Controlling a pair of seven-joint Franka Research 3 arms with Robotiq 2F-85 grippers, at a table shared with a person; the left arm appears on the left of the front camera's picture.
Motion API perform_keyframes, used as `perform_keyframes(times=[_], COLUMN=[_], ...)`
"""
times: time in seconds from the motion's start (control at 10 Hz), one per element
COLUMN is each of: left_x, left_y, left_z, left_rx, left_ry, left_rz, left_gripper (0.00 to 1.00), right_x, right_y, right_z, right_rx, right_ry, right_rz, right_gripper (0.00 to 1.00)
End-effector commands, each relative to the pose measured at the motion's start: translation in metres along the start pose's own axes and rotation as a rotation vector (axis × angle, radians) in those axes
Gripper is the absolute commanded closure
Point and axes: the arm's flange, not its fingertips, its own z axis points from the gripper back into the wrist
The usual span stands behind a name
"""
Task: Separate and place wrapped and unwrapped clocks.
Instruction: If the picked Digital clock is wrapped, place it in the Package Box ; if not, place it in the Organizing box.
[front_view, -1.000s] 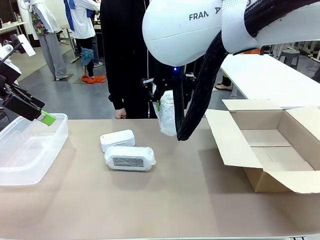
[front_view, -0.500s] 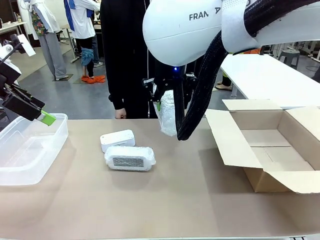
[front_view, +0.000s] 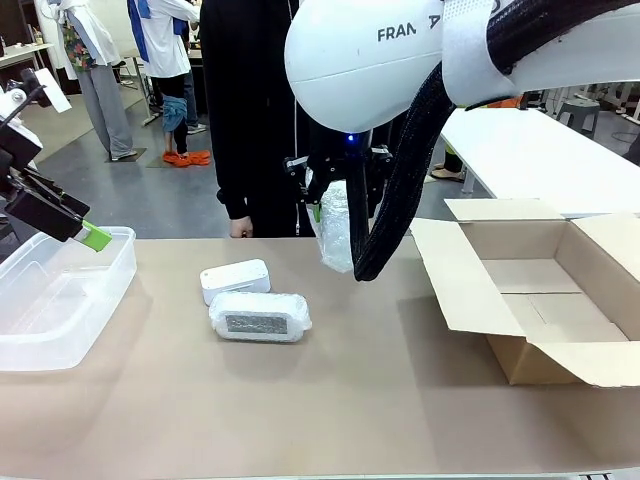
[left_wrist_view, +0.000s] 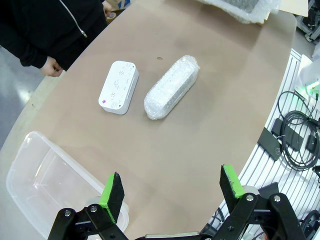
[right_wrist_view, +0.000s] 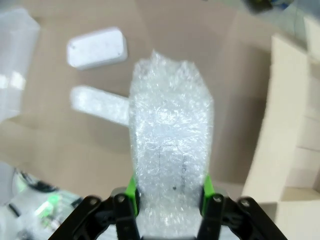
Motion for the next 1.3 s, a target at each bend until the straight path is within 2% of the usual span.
perform_keyframes(times=[0.0,0.1,0.3,0.4,0.5,0.6,0.7,0.8,0.9,1.0,1.2], left_x=[0.0,0.0,0.0,0.0,0.0,0.0,0.0,0.0,0.0,0.0,0.0], left_y=[0.0,0.0,0.0,0.0,0.0,0.0,0.0,0.0,0.0,0.0,0.0], left_z=[0.0,0.0,0.0,0.0,0.0,0.0,0.0,0.0,0.0,0.0,0.0], left_rx=[-0.011,-0.011,-0.011,-0.011,-0.011,-0.011,-0.011,-0.011,-0.011,-0.011,-0.011], left_ry=[-0.006,-0.006,-0.006,-0.006,-0.006,-0.006,-0.006,-0.006,-0.006,-0.006,-0.006], left_rz=[0.003,0.003,0.003,0.003,0.003,0.003,0.003,0.003,0.003,0.003,0.003], left_gripper=[0.0,0.0,0.0,0.0,0.0,0.0,0.0,0.0,0.0,0.0,0.0], right_x=[0.004,0.0,-0.024,-0.032,-0.04,-0.038,-0.031,-0.023,-0.016,-0.04,-0.04], right_y=[-0.077,-0.123,-0.21,-0.253,-0.295,-0.32,-0.322,-0.323,-0.323,-0.34,-0.34], right_z=[0.031,0.039,0.037,0.028,0.002,-0.024,-0.049,-0.07,-0.067,-0.05,-0.05], right_rx=[-0.007,0.029,-0.035,-0.049,-0.082,-0.148,-0.183,-0.179,-0.106,-0.147,-0.147], right_ry=[0.017,0.095,0.105,0.084,0.058,-0.001,-0.028,-0.013,-0.069,0.009,0.009], right_rz=[-0.07,-0.028,-0.14,-0.223,-0.206,-0.271,-0.274,-0.253,-0.309,-0.26,-0.26], right_gripper=[0.48,0.48,0.48,0.48,0.48,0.48,0.48,0.48,0.48,0.48,0.48])
